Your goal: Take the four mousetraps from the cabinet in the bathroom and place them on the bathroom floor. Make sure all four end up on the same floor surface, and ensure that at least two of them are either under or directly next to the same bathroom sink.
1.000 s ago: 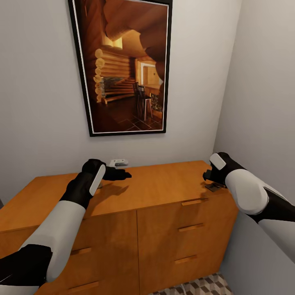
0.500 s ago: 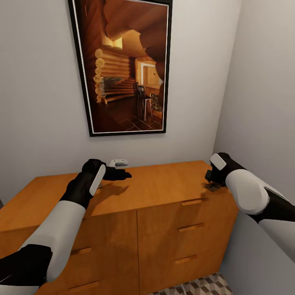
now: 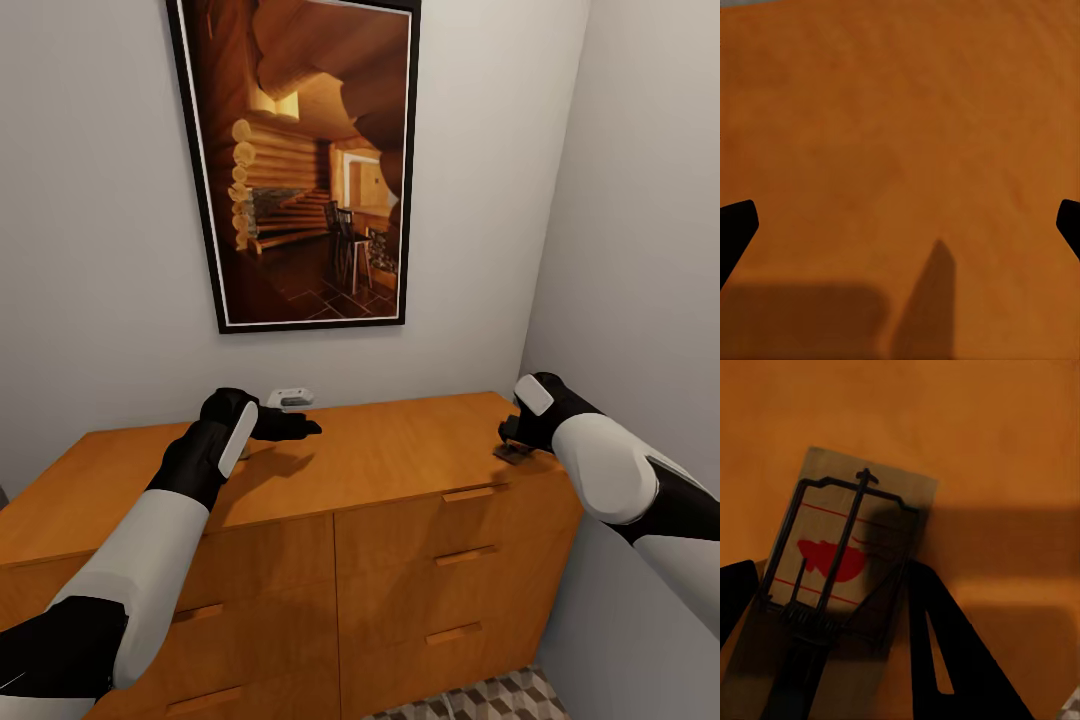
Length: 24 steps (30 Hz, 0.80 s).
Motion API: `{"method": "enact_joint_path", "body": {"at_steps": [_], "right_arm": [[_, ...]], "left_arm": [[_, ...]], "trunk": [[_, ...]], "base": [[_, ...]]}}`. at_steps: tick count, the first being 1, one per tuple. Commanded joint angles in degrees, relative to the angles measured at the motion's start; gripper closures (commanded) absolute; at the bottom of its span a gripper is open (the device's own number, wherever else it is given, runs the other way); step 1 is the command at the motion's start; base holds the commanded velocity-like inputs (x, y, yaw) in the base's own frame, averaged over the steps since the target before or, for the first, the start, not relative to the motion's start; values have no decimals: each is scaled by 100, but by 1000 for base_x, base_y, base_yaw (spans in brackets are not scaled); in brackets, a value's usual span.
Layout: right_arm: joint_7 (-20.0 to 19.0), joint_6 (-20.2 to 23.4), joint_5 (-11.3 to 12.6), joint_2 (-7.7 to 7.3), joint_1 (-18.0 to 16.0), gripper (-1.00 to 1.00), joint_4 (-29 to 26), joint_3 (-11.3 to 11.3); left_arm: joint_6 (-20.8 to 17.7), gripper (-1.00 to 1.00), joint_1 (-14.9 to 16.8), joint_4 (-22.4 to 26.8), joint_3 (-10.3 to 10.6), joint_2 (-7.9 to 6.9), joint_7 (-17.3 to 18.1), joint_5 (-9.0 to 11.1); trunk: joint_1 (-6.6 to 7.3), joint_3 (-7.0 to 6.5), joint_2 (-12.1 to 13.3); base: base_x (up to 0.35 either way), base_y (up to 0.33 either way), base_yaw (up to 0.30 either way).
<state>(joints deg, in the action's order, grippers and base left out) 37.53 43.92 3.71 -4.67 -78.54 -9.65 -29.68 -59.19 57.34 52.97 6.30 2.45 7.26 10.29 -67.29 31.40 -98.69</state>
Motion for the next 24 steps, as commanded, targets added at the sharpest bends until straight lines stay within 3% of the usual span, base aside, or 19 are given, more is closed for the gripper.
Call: {"method": "enact_joint_path", "body": {"at_steps": [1,7,11,17,24], "right_arm": [[44,4,114,-1,-2,100,-1,-28],[56,58,67,-2,-3,100,-32,-29],[100,506,56,-1,-4,100,-287,-45],[123,1524,66,24,-4,100,-1409,-54],[123,1608,70,20,-4,100,-2126,-56]], "left_arm": [[-23,-100,5,3,2,0,-5,17],[-23,-100,5,1,2,1,-5,17],[-23,-100,5,1,3,1,-12,17],[-23,-100,5,-6,3,1,-15,17],[-23,-100,5,-13,3,1,-37,17]], "trunk": [[0,8,-3],[0,8,-3],[0,8,-3],[0,8,-3],[0,8,-3]], "base": [[0,0,0],[0,0,0],[0,0,0],[0,0,0],[0,0,0]]}}
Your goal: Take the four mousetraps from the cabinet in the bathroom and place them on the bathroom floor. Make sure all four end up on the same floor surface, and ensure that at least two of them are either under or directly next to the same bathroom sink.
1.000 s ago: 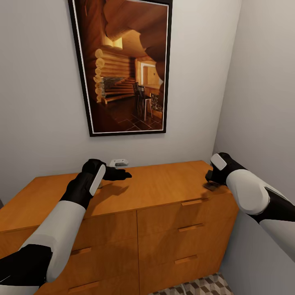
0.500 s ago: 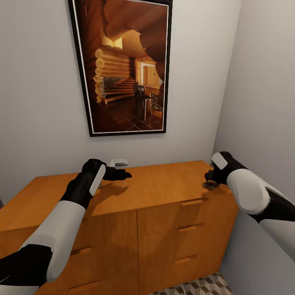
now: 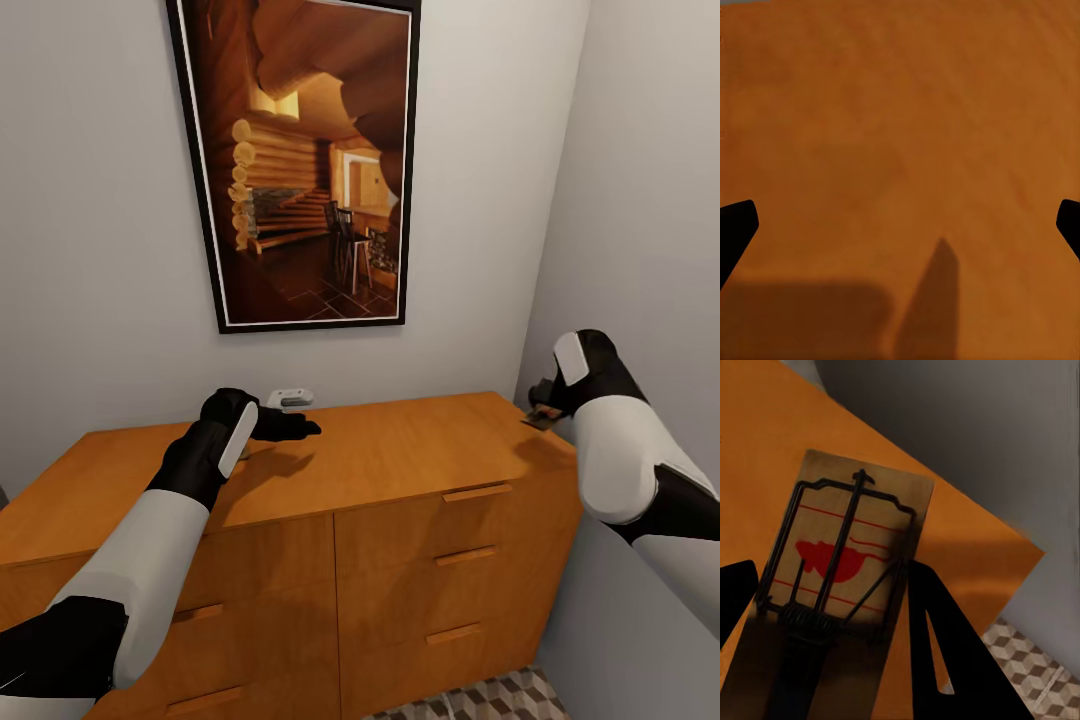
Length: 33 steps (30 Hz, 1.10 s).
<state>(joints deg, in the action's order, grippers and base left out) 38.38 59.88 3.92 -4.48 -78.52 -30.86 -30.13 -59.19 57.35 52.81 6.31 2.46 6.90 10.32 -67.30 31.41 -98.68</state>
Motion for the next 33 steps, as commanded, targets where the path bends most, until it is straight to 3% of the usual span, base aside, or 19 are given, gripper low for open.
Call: {"method": "enact_joint_path", "body": {"at_steps": [1,16,19,21,23,26,28,30,33], "right_arm": [[38,12,51,1,-5,100,-34,-10],[-8,12,85,65,-5,100,-113,8],[-30,12,94,129,-5,100,-103,14],[-62,12,97,278,-5,100,-100,63],[-92,12,97,387,-5,100,-98,201],[-291,12,125,584,-5,100,-101,834],[-484,12,153,636,-5,100,-102,1085],[-894,12,199,695,-5,100,-104,1381],[-1475,12,207,739,-3,100,-103,1640]], "left_arm": [[-22,-100,5,2,2,0,-4,14],[-2,-100,5,-81,2,-2,-13,10],[56,-100,5,-121,2,-6,-15,3],[85,-100,5,-143,2,-9,-19,0],[97,-100,5,-151,2,-12,-20,-5],[112,-100,5,-159,2,-19,-88,-83],[114,-100,5,-156,2,-18,-165,-137],[115,-100,5,-150,2,-18,-312,-213],[112,-100,5,-144,-4,-18,-474,-266]], "trunk": [[0,7,-3],[0,7,-3],[0,7,-3],[0,7,-3],[0,7,-3],[0,7,-3],[0,7,-3],[0,7,-3],[0,7,-3]], "base": [[0,0,0],[0,0,0],[0,0,0],[0,0,0],[0,0,0],[0,0,0],[0,0,0],[0,0,0],[0,0,0]]}}
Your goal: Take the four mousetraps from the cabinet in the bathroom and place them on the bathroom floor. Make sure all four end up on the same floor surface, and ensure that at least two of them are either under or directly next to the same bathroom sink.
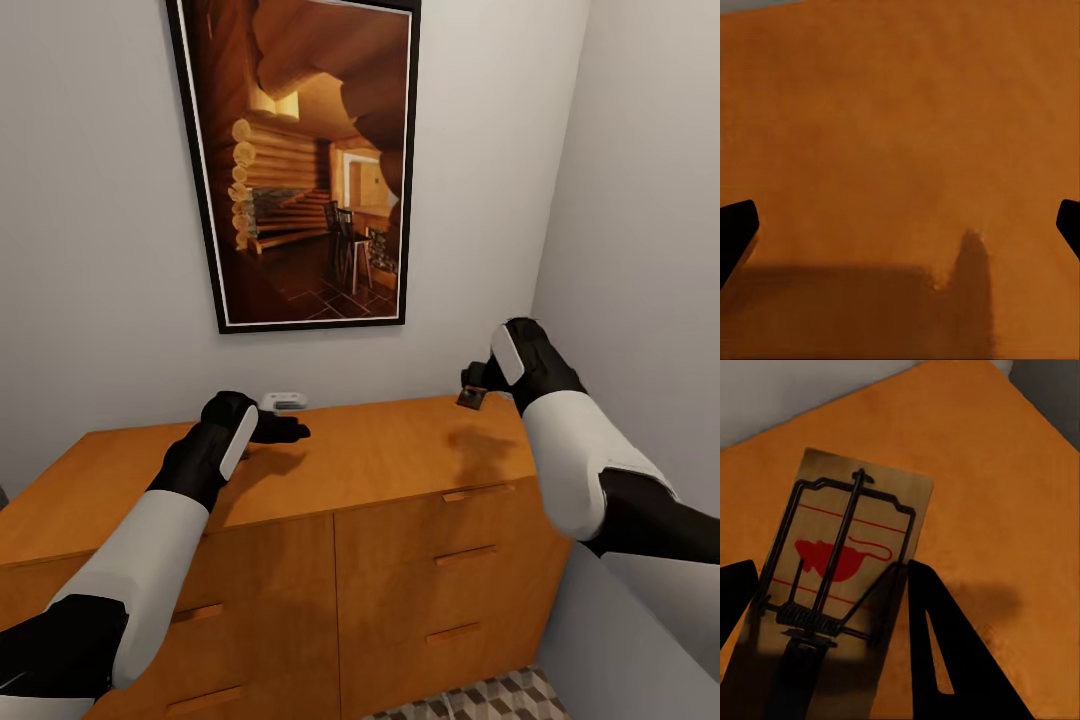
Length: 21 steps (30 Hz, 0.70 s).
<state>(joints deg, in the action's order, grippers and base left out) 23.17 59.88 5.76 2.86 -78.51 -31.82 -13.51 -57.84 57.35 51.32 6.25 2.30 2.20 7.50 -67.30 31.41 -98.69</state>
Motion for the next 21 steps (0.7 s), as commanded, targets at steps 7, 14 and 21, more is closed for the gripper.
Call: {"method": "enact_joint_path", "body": {"at_steps": [7,14,21], "right_arm": [[-486,12,-3,316,46,100,-1,359],[-553,12,-15,589,99,100,0,457],[-580,12,-6,642,94,100,-13,471]], "left_arm": [[-25,-100,4,37,-1,-1,-107,-15],[-29,-100,4,68,-8,-1,-113,-15],[-33,-100,4,69,-23,-9,-114,-12]], "trunk": [[0,7,-3],[0,7,-3],[0,7,-3]], "base": [[0,0,0],[0,0,0],[0,0,0]]}}
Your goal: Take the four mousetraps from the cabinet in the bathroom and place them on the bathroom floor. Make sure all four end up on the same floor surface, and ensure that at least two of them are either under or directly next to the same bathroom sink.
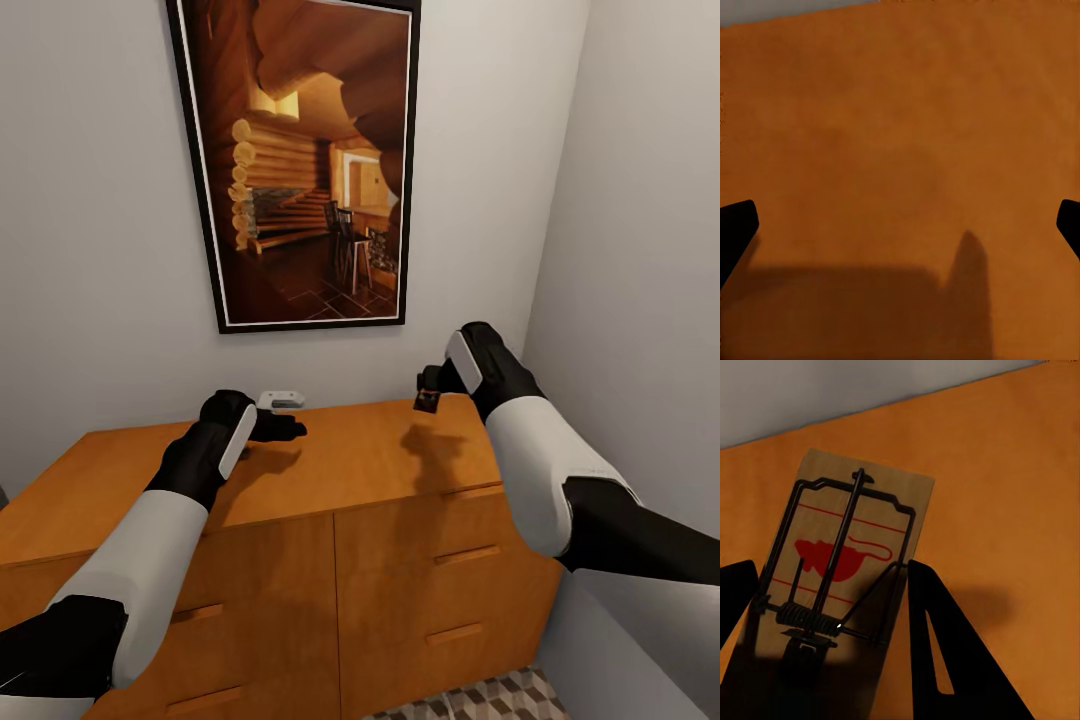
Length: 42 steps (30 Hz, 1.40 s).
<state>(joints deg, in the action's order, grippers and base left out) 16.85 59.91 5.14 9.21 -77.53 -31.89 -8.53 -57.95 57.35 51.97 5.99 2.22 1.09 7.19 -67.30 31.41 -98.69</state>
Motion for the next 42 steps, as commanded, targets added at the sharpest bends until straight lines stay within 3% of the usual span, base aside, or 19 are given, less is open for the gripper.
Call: {"method": "enact_joint_path", "body": {"at_steps": [1,11,17,29,42], "right_arm": [[51,9,56,9,-5,100,-7,-28],[82,9,25,40,-8,100,189,-18],[67,9,-155,-79,-8,100,229,-24],[59,9,-194,-122,-8,100,219,-26],[73,9,-208,-212,-8,100,218,-26]], "left_arm": [[-23,-100,4,3,2,-2,-3,18],[56,-100,73,125,73,-264,-294,60],[247,-100,105,73,179,-459,-310,-168],[375,-100,213,56,208,-838,12,-613],[680,-100,633,-34,625,-1259,428,-1080]], "trunk": [[0,7,-3],[0,7,-3],[0,7,-3],[0,7,-3],[0,7,-3]], "base": [[0,0,0],[0,0,0],[0,0,0],[0,0,0],[0,0,0]]}}
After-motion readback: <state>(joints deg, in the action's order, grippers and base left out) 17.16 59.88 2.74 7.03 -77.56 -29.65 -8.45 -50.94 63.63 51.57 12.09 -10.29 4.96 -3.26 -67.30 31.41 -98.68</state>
